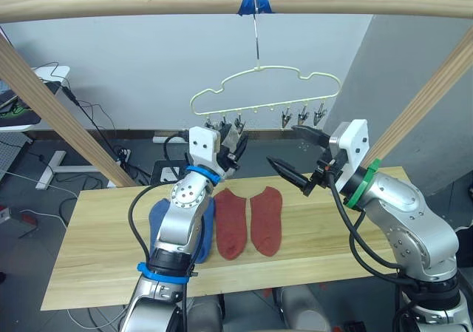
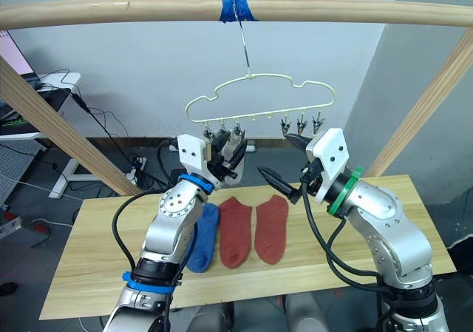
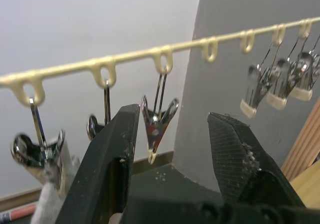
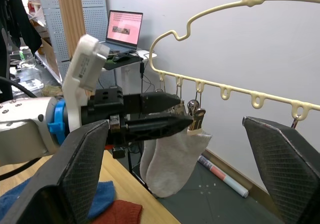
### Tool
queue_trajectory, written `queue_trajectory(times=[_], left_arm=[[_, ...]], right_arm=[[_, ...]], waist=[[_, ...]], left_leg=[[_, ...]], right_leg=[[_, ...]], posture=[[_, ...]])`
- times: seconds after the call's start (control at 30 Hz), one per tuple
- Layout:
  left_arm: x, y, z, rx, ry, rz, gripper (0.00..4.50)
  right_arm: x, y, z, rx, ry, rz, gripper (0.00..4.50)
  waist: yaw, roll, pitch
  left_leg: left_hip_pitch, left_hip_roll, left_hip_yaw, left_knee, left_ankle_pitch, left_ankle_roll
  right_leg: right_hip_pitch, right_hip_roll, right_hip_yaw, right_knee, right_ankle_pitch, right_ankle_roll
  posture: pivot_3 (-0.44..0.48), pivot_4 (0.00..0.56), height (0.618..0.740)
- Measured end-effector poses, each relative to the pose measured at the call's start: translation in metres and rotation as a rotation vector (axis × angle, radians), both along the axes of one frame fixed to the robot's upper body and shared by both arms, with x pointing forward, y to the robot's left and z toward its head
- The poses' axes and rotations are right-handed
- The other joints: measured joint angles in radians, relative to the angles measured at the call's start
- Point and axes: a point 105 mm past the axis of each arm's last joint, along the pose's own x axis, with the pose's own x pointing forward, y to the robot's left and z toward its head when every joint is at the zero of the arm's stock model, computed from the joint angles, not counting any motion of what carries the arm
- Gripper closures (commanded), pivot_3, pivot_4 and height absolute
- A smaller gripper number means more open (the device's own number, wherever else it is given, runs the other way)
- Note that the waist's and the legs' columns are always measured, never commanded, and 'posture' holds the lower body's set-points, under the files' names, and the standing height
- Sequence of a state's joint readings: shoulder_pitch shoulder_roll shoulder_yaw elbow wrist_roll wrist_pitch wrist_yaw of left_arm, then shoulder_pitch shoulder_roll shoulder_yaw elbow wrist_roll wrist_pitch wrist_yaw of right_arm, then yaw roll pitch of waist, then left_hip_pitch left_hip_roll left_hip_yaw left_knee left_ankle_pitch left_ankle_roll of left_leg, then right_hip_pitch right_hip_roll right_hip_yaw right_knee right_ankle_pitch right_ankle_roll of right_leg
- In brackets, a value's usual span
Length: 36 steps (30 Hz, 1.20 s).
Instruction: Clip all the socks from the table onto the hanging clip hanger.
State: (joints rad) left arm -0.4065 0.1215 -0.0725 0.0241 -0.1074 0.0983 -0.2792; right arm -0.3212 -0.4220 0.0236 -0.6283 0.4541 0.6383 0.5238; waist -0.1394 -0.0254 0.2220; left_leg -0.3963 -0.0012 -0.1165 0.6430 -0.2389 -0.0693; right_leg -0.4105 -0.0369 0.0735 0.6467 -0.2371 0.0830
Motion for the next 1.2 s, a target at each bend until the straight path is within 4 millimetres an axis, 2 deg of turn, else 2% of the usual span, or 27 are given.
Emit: queue_trajectory(times=[0.3, 0.47, 0.6, 0.93, 1.03, 1.2], left_arm=[[0.007, -0.002, -0.003, -0.004, 0.007, 0.008, 2.15], [0.013, -0.003, 0.002, -0.017, -0.009, 0.026, 2.15], [0.015, -0.004, 0.007, -0.027, -0.030, 0.030, 2.15], [0.017, -0.002, 0.004, -0.027, -0.026, 0.035, 2.15], [0.017, -0.002, 0.004, -0.027, -0.026, 0.035, 2.65], [0.017, -0.001, 0.004, -0.029, -0.024, 0.038, 3.98]], right_arm=[[0.000, 0.000, 0.001, -0.003, -0.006, 0.000, 0.00], [0.000, 0.000, 0.001, -0.006, -0.008, 0.004, 0.00], [0.000, 0.000, 0.002, -0.006, -0.012, 0.006, 0.00], [-0.001, 0.004, 0.003, -0.008, -0.021, 0.019, 0.00], [-0.001, 0.004, 0.003, -0.008, -0.022, 0.017, 0.00], [-0.001, 0.004, 0.004, -0.007, -0.023, 0.017, 0.00]], waist=[[-0.001, 0.000, 0.000], [-0.001, 0.000, 0.000], [-0.003, 0.000, 0.000], [-0.003, 0.000, 0.000], [-0.003, 0.000, 0.000], [-0.003, 0.000, 0.000]], left_leg=[[0.000, 0.000, 0.000, 0.000, 0.000, 0.000], [0.000, 0.000, 0.000, 0.000, 0.000, 0.000], [0.000, 0.000, 0.000, 0.000, 0.000, 0.000], [0.000, 0.000, 0.000, 0.000, 0.000, 0.000], [0.000, 0.000, 0.000, 0.000, 0.000, 0.000], [0.000, 0.000, 0.000, 0.000, 0.000, 0.000]], right_leg=[[0.000, 0.000, 0.000, 0.000, 0.000, 0.000], [0.000, 0.000, 0.000, 0.000, 0.000, 0.000], [0.000, 0.000, 0.000, 0.000, 0.000, 0.000], [0.000, 0.000, 0.000, 0.000, 0.000, 0.000], [0.000, 0.000, 0.000, 0.000, 0.000, 0.000], [0.000, 0.000, 0.000, 0.000, 0.000, 0.000]], posture=[[-0.239, 0.200, 0.740], [-0.244, 0.199, 0.740], [-0.248, 0.196, 0.740], [-0.248, 0.191, 0.740], [-0.246, 0.188, 0.740], [-0.245, 0.186, 0.740]])
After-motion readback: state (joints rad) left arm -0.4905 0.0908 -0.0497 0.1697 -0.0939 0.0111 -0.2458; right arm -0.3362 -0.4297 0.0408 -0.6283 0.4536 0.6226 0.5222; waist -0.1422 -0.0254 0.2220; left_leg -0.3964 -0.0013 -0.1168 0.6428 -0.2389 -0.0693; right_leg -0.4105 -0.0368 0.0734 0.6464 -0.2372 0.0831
